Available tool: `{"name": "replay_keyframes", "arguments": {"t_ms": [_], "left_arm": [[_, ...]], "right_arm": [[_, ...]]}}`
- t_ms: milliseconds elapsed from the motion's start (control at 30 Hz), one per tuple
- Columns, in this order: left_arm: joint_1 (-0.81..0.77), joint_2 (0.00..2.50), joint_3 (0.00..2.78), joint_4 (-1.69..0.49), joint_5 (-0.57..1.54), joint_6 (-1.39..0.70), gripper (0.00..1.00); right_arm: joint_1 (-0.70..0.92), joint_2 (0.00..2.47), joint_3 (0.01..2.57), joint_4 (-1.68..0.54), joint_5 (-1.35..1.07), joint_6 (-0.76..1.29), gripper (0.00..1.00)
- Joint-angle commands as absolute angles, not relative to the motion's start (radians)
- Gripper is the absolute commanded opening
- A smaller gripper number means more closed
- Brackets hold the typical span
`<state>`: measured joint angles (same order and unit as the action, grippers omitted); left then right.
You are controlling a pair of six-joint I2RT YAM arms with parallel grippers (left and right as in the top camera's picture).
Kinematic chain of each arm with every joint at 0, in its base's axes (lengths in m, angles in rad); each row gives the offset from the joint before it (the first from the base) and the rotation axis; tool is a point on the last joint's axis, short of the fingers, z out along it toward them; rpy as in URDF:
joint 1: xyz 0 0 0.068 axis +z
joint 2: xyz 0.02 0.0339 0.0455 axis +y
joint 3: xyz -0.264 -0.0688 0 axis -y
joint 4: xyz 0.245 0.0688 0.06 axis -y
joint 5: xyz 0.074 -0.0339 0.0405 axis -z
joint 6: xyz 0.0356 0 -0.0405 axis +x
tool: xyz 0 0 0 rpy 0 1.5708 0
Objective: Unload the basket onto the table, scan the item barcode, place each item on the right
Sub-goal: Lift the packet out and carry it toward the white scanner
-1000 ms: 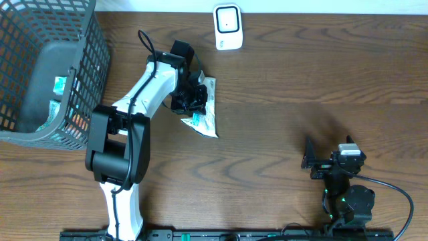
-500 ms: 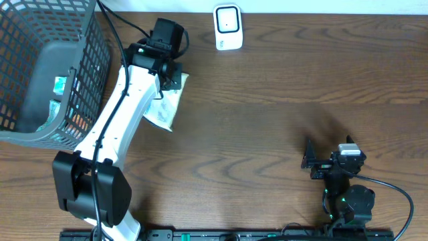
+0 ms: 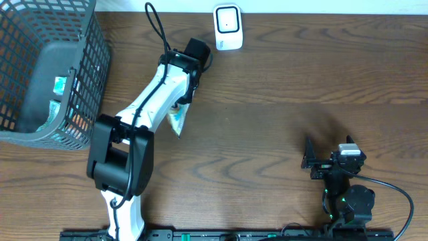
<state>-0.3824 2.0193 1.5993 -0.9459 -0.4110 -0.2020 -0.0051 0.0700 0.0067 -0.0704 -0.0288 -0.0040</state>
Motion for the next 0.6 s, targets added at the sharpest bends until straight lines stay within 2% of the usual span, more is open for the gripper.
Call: {"name": "replay_keyframes", "arguments": {"t_ms": [0,100,167,267,433,533,567], "left_arm": [[-0.364,1.922,1.650,-0.941,-0.248,-0.203,0.90],[-0.339,1.845,1.669,-0.928,-0.039,-0.198,0.90],[-0.302,1.782,1.669,-0.910,0.175,-0.183,0.90],[-0.265,1.760,1.668,-0.916,0.307,-0.145,0.90],[-0.206,1.767,1.666,-0.926,0.169,-0.131,0.90],[-0.162,1.780,1.666,-0.929,0.172,-0.131,0.91],[-0.147,1.790,1.663,-0.934,0.194,-0.130,0.93]], "right_arm": [[-0.010,0.066,0.006,-0.075,-0.028,0.006,0.99],[-0.010,0.066,0.006,-0.075,-0.028,0.006,0.99],[-0.010,0.066,0.006,-0.075,-0.028,0.006,0.99],[-0.010,0.066,0.006,-0.075,-0.028,0.006,0.99],[-0.010,0.066,0.006,-0.075,-0.028,0.006,0.99],[-0.010,0.066,0.006,-0.075,-0.028,0.006,0.99],[-0.010,0.066,0.006,-0.075,-0.028,0.006,0.99]]}}
